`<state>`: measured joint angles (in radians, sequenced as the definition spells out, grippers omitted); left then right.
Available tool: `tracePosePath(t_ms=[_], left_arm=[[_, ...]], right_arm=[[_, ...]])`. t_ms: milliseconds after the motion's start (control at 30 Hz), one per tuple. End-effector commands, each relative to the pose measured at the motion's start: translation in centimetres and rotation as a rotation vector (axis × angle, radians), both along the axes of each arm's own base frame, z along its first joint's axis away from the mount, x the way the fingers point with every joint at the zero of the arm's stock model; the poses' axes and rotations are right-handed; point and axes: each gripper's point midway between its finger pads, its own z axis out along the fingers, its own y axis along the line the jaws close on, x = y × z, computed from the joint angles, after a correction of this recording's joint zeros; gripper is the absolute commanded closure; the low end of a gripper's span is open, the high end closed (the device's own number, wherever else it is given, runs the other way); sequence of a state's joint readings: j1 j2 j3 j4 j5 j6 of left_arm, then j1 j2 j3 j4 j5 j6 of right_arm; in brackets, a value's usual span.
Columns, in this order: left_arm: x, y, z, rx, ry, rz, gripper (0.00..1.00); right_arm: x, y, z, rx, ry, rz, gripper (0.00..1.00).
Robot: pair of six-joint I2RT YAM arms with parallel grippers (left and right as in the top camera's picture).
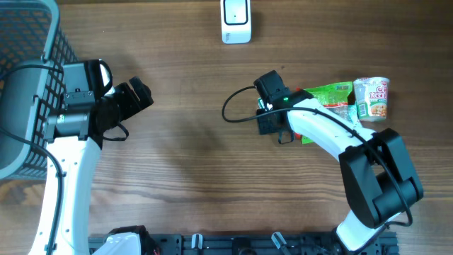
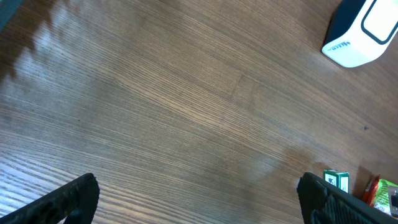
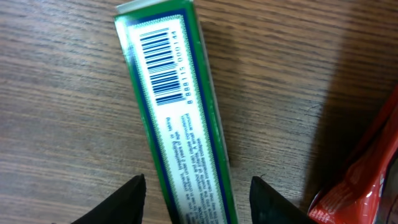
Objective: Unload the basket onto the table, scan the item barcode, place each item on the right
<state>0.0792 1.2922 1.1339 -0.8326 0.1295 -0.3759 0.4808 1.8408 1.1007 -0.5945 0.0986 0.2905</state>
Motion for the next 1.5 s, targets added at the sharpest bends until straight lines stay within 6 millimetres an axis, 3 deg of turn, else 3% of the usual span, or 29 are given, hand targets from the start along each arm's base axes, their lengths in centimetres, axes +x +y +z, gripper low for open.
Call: tracePosePath(t_ms=[0, 133, 367, 433, 500, 700, 833, 967, 1000, 1033, 1067, 1167, 1200, 1267, 1300, 1467], left_arm=[[0.1, -0.2, -0.1, -0.002, 0.001, -0.015, 0.0], [0.1, -0.2, -0.1, -0.002, 0.001, -0.015, 0.0], [0.1, -0.2, -0.1, -0.002, 0.001, -0.015, 0.0], [0.1, -0.2, -0.1, -0.002, 0.001, -0.015, 0.0], [0.1, -0.2, -0.1, -0.002, 0.001, -0.015, 0.0], [0.1, -0.2, -0.1, -0.002, 0.001, -0.015, 0.0], [0.1, -0.2, -0.1, -0.002, 0.001, -0.015, 0.0], [0.1, -0.2, -0.1, -0.002, 0.001, -0.015, 0.0], [0.1, -0.2, -0.1, -0.002, 0.001, -0.015, 0.0], [0.1, -0.2, -0.1, -0.002, 0.001, -0.015, 0.0], [0.1, -0.2, -0.1, -0.002, 0.001, -0.015, 0.0], [0.1, -0.2, -0.1, -0.002, 0.001, -0.015, 0.0], [0.1, -0.2, -0.1, -0.002, 0.001, -0.015, 0.0], [0.1, -0.2, -0.1, -0.002, 0.001, -0.015, 0.0], [0.1, -0.2, -0.1, -0.002, 0.001, -0.015, 0.0], [0.1, -0.2, -0.1, -0.002, 0.001, -0.015, 0.0]], right_arm=[[-0.2, -0.5, -1.1, -0.017, 0.009, -0.023, 0.53], [0.1, 1.9, -0.8, 0.068, 0.0, 0.165, 0.5], [1.8, 2.8, 0.8, 0.089, -0.053, 0.175, 0.44], [2.7, 5.0, 2.6, 0.195, -0.062, 0.182, 0.44], [2.9, 5.7, 3.2, 0.255, -0.051, 0.098, 0.44], [2.5, 5.3, 2.1, 0.269, -0.038, -0.001, 0.44], [3.3, 1.6, 2.0, 0.123, -0.094, -0.219, 0.45], [4.0, 1.9, 4.3, 0.172, -0.145, -0.28, 0.32], [4.0, 1.9, 4.5, 0.185, -0.146, -0.303, 0.21], [4.0, 2.0, 4.5, 0.199, -0.142, -0.334, 0.01], [3.8, 2.2, 4.4, 0.228, -0.124, -0.375, 0.0], [2.9, 2.7, 3.3, 0.26, -0.069, -0.436, 0.0], [2.6, 2.6, 2.7, 0.25, -0.057, -0.436, 0.08], [2.0, 2.6, 1.6, 0.236, -0.034, -0.45, 0.35], [1.6, 2.6, 1.1, 0.234, -0.017, -0.478, 0.38], [-0.5, 3.5, -0.8, 0.21, 0.03, -0.492, 0.42]])
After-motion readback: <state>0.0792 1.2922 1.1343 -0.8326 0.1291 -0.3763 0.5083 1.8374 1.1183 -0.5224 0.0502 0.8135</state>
